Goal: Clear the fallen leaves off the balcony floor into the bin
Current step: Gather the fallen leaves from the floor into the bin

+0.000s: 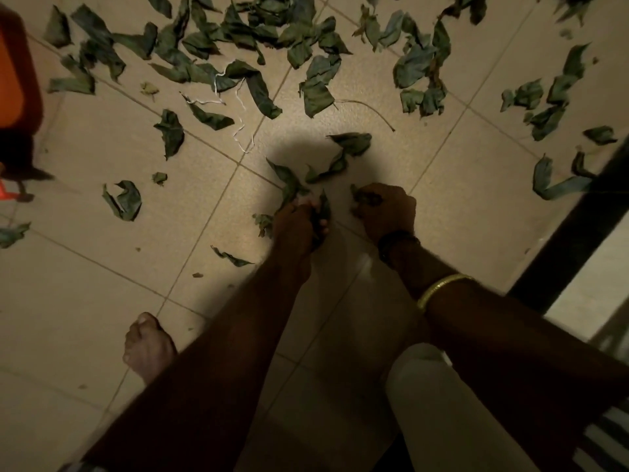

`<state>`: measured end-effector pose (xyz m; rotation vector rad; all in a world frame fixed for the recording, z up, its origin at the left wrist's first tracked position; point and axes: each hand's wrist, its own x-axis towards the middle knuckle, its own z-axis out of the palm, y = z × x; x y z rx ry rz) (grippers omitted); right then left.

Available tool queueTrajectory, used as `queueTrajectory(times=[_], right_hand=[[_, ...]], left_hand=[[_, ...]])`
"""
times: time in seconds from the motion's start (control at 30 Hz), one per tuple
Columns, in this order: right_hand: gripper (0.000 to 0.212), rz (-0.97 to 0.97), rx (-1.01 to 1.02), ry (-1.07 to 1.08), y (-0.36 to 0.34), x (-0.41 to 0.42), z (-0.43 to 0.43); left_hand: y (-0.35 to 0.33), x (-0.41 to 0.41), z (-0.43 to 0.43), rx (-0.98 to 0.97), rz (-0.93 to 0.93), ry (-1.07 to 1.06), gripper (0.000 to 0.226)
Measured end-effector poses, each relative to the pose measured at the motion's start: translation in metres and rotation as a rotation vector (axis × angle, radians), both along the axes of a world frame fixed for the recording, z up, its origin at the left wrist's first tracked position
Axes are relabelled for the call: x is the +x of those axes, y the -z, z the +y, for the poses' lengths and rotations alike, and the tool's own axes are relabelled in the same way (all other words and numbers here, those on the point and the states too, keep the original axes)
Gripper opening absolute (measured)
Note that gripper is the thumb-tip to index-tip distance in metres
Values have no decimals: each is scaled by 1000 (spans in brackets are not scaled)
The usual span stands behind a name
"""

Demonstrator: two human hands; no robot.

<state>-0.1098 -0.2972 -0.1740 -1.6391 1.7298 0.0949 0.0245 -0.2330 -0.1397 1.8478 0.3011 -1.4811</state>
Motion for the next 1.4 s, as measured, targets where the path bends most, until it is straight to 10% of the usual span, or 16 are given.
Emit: queueTrajectory(times=[0.13,0.43,0.57,0.7,0.87,1.1,1.4], right_hand=[[31,-253,14,224,-41,20,17],[23,-514,140,-36,-63,50,4],[26,-231,-176,138,-37,51,-25],[72,2,-74,-118,0,61,-43],[21,56,-253,-169,23,58,-38],[36,-284,-45,474,-10,45,-32],[17,-401,-155,353,-78,113,41]], left_hand=[[-21,-4,-7,-15,19,49,25],[-33,20,-29,-84,-66,-101,23],[-22,34,-33,-68,-57,-127,23],[-8,35,-29,-81,-66,-118,24],[2,35,-14,-100,-35,-137,24],[-14,38,-17,-64,-21,-158,20],[-53,31,-21,-135,114,-157,42]])
